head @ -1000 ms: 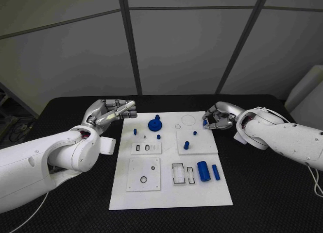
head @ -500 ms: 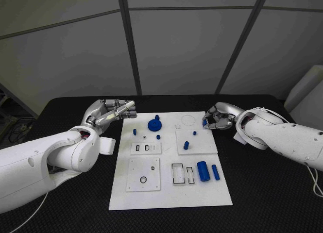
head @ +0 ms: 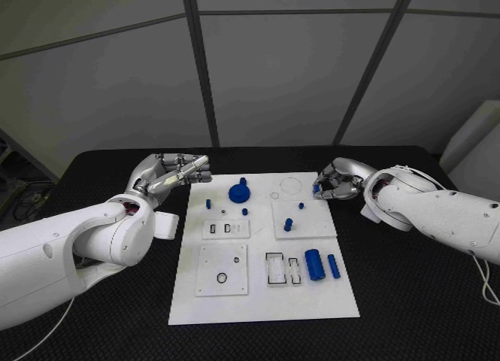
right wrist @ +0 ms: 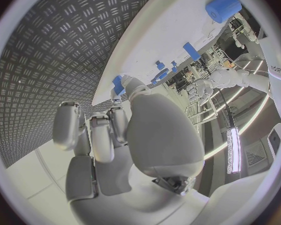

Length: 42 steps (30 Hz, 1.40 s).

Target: Assemble the parts on the task board

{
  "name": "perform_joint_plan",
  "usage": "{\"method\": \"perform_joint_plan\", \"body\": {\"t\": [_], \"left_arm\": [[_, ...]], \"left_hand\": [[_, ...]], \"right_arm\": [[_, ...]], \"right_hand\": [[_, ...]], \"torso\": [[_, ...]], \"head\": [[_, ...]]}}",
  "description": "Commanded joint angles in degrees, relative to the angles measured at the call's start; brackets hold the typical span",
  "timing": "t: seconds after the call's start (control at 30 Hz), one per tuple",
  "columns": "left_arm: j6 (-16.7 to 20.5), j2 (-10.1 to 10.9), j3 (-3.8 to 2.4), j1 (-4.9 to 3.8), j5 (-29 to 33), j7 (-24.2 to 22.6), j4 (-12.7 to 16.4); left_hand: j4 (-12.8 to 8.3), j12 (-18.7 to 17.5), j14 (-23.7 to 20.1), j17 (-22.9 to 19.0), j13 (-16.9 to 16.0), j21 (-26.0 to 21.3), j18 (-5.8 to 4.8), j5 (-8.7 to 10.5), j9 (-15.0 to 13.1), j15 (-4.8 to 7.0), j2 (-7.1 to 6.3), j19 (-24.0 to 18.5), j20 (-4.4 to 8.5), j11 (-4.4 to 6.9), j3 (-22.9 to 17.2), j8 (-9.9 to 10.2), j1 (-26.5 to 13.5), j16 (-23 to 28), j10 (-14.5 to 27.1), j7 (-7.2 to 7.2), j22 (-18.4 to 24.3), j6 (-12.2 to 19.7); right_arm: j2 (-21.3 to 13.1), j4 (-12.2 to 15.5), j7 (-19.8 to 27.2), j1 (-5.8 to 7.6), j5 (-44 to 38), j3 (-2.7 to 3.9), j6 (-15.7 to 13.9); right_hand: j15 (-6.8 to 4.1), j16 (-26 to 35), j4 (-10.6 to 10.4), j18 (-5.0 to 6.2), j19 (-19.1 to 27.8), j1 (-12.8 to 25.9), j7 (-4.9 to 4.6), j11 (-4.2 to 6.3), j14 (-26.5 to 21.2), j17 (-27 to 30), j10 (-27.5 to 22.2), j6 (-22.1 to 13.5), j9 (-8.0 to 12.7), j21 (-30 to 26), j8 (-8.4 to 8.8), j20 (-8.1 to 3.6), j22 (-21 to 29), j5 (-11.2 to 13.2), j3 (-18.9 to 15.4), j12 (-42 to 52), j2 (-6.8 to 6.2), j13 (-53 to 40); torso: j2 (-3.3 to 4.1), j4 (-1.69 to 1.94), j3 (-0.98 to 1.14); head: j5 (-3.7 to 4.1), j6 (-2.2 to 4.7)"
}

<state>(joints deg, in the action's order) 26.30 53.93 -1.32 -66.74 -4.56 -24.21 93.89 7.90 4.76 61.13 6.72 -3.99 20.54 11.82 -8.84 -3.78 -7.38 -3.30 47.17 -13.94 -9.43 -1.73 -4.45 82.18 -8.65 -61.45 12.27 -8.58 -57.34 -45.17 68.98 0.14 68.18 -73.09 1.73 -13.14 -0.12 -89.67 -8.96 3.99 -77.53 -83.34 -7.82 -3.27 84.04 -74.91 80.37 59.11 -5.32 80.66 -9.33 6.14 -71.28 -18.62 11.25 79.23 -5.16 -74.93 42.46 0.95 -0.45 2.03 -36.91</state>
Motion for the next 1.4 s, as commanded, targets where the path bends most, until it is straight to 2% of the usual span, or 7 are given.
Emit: {"method": "perform_joint_plan", "body": {"t": [0.03, 0.37, 0.63, 0.87, 1.03, 1.13, 1.4], "left_arm": [[-0.5, 0.0, -0.04, -0.07, -0.4, -0.2, 0.1], [-0.6, 0.1, -0.04, -0.07, -0.4, -0.1, 0.1], [-0.6, 0.3, -0.04, -0.07, -0.4, 0.0, 0.1], [-0.6, 0.3, -0.04, -0.08, -0.4, 0.1, -0.1], [-0.6, 0.1, -0.04, -0.08, -0.4, 0.1, -0.4], [-0.7, -0.1, -0.04, -0.08, -0.4, 0.2, -0.5], [-0.7, -0.1, -0.04, -0.09, -0.4, 0.2, -0.5]], "left_hand": [[-0.3, 0.1, 0.4, 0.1, 0.0, 0.3, -1.30, 0.34, 0.0, 0.06, 0.50, -0.4, -0.07, 0.00, 0.0, 0.3, 0.0, 0.4, -0.3, 0.03, 0.1, -0.2], [-0.3, 0.1, 0.4, 0.1, 0.0, 0.3, -1.30, 0.34, 0.0, 0.06, 0.50, -0.4, -0.07, 0.00, 0.0, 0.3, 0.0, 0.4, -0.3, 0.03, 0.1, -0.2], [-0.3, 0.1, 0.4, 0.1, 0.0, 0.3, -1.31, 0.33, 0.0, 0.06, 0.56, -0.4, -0.07, -0.01, 0.0, 0.3, 0.0, 0.4, -0.2, 0.04, 0.1, -0.2], [-0.3, 0.1, 0.4, 0.1, 0.0, 0.3, -1.31, 0.33, 0.0, 0.06, 0.56, -0.4, -0.07, -0.01, 0.0, 0.3, 0.0, 0.4, -0.2, 0.04, 0.1, -0.2], [-0.4, 0.0, 0.4, 0.1, 0.0, 0.3, -1.31, 0.33, 0.0, 0.05, 0.59, -0.4, -0.07, -0.02, 0.0, 0.3, 0.0, 0.4, -0.2, 0.03, 0.1, -0.2], [-0.4, 0.0, 0.4, 0.1, 0.0, 0.3, -1.31, 0.33, 0.0, 0.05, 0.59, -0.4, -0.07, -0.02, 0.0, 0.3, 0.0, 0.4, -0.2, 0.03, 0.1, -0.2], [-0.4, 0.0, 0.4, 0.1, 0.0, 0.3, -1.31, 0.33, 0.0, 0.05, 0.59, -0.4, -0.07, -0.02, 0.0, 0.3, 0.0, 0.4, -0.2, 0.03, 0.1, -0.2]], "right_arm": [[0.0, 0.2, -0.6, 0.05, -0.4, 0.01, -1.8], [-1.3, 4.4, -1.5, 0.05, -0.5, 0.03, -5.2], [-2.8, 12.1, -5.0, 0.20, -0.9, 0.13, -6.9], [-0.7, 17.5, -8.3, 0.56, -3.8, 0.21, -7.1], [2.7, 18.6, -9.3, 0.62, -5.3, 0.23, -5.9], [5.4, 18.6, -10.2, 0.63, -6.8, 0.22, -5.0], [9.5, 18.0, -12.0, 0.57, -9.3, 0.13, -3.7]], "right_hand": [[-0.52, -0.3, 0.1, -0.02, -0.4, -0.3, 0.06, 0.19, 6.0, -15.1, 0.3, 0.7, -0.2, 0.4, -0.51, -0.28, -0.1, -0.3, 0.5, 0.2, 1.10, -2.2], [-0.70, -0.3, 0.5, -0.08, -0.5, -0.6, 0.20, 0.35, 6.0, -15.1, 0.5, 0.9, -0.2, 0.5, -0.56, -0.50, -0.4, -0.4, 0.9, 0.4, 1.33, -2.5], [-0.77, -0.3, 0.4, -0.15, -0.8, -0.3, 0.28, 0.41, 6.0, -15.1, 0.6, 1.2, -0.2, 0.7, -0.63, -0.60, -0.7, -0.9, 1.0, 0.4, 1.19, -2.5], [-0.84, -0.3, 0.4, -0.25, -1.1, -0.2, 0.38, 0.50, 6.0, -15.1, 0.7, 1.4, -0.3, 0.9, -0.71, -0.66, -1.2, -1.2, 1.0, 0.5, 1.09, -2.6], [-0.86, -0.3, 0.4, -0.29, -1.2, -0.1, 0.41, 0.52, 6.0, -15.1, 0.7, 1.5, -0.3, 1.0, -0.73, -0.68, -1.4, -1.3, 1.0, 0.5, 1.05, -2.7], [-0.89, -0.3, 0.5, -0.30, -1.2, -0.1, 0.47, 0.57, 6.0, -15.1, 0.8, 1.6, -0.3, 1.0, -0.77, -0.70, -1.4, -1.3, 1.1, 0.5, 1.06, -2.7], [-0.92, -0.3, 0.5, -0.30, -1.2, -0.2, 0.51, 0.61, 6.0, -15.1, 0.7, 1.7, -0.3, 1.0, -0.81, -0.73, -1.4, -1.4, 1.1, 0.5, 1.10, -2.7]], "torso": [[-0.03, 0.03, 0.00], [-0.11, -0.08, -0.03], [-0.16, -0.04, -0.12], [-0.06, 0.10, -0.08], [-0.04, -0.05, -0.02], [0.02, 0.25, -0.16], [0.03, 0.15, -0.10]], "head": [[-0.06, -0.08], [-0.06, 0.02], [-0.17, 0.27], [-0.44, 0.17], [-0.94, 0.10], [-0.78, -0.13], [-1.63, -0.67]]}}
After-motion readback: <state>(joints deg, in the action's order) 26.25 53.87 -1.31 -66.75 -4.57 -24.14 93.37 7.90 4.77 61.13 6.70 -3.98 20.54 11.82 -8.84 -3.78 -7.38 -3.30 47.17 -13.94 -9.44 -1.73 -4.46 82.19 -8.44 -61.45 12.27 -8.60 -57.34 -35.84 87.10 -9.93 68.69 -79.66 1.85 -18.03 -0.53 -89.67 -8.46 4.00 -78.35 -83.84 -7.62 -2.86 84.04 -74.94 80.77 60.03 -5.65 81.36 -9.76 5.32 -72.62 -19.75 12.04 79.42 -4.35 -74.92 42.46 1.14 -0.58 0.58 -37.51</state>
